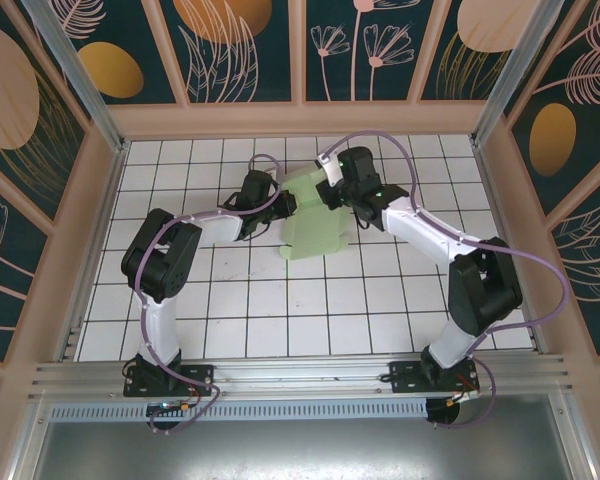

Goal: Fold the paper box

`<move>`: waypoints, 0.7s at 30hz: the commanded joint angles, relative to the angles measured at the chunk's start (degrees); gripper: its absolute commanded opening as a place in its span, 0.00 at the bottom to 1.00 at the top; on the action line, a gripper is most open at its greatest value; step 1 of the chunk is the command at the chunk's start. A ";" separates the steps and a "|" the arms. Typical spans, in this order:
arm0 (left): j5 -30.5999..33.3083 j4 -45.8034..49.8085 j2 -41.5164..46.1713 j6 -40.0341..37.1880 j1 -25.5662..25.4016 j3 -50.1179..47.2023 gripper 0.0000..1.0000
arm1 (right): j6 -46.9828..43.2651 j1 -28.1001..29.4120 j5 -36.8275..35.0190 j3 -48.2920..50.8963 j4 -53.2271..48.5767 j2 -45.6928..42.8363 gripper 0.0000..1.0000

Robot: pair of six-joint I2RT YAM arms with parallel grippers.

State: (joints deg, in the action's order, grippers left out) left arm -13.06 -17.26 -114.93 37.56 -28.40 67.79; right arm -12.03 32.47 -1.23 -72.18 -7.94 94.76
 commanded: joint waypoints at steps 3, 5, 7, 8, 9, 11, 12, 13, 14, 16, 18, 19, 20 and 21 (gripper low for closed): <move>-2.49 -1.12 0.13 0.30 -0.60 2.43 0.00 | -3.62 2.45 -13.34 0.46 3.73 1.99 0.21; -2.66 -0.93 0.07 0.45 -0.60 2.61 0.00 | -4.52 2.98 -15.51 0.54 3.90 2.52 0.21; -2.97 -0.85 0.09 0.67 -0.60 2.83 0.00 | -5.03 3.50 -17.16 0.68 4.17 2.96 0.20; -3.11 -0.73 0.12 0.69 -0.60 2.87 0.00 | -5.26 3.71 -17.69 0.66 4.20 3.23 0.19; -3.20 -0.68 0.14 0.76 -0.59 3.01 0.00 | -5.51 3.91 -18.38 0.64 4.29 3.56 0.19; -3.33 -0.24 0.12 0.85 -0.59 3.22 0.00 | -5.89 4.43 -19.87 0.55 4.45 4.12 0.18; -3.38 -0.17 -0.02 0.96 -0.56 3.31 0.00 | -6.03 4.72 -20.41 0.43 4.46 4.43 0.17; -3.47 -0.14 -0.02 1.02 -0.56 3.40 0.00 | -6.23 5.08 -20.98 0.38 4.53 4.76 0.17; -3.59 -0.07 -0.06 1.09 -0.60 3.45 0.00 | -6.35 5.38 -21.67 0.25 4.65 5.09 0.16; -3.79 0.02 -0.26 1.24 -0.60 3.54 0.00 | -6.63 5.98 -22.62 0.03 4.61 5.76 0.15; -3.99 0.11 -0.46 1.35 -0.60 3.73 0.00 | -6.65 6.53 -23.62 -0.29 4.61 6.59 0.14; -3.99 0.17 -0.47 1.30 -0.60 3.75 0.00 | -6.76 6.76 -23.94 -0.29 4.55 6.96 0.13; -4.08 0.17 -0.59 1.38 -0.60 3.84 0.00 | -6.80 7.02 -24.39 -0.45 4.52 7.33 0.13; -4.08 0.31 -0.63 1.29 -0.60 3.92 0.00 | -6.88 7.23 -24.65 -0.57 4.48 7.64 0.11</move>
State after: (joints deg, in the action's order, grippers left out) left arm -15.11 -16.45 -114.93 38.57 -28.51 69.78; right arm -18.20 39.13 -22.24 -72.12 -4.75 101.14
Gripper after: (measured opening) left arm 0.059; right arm 0.117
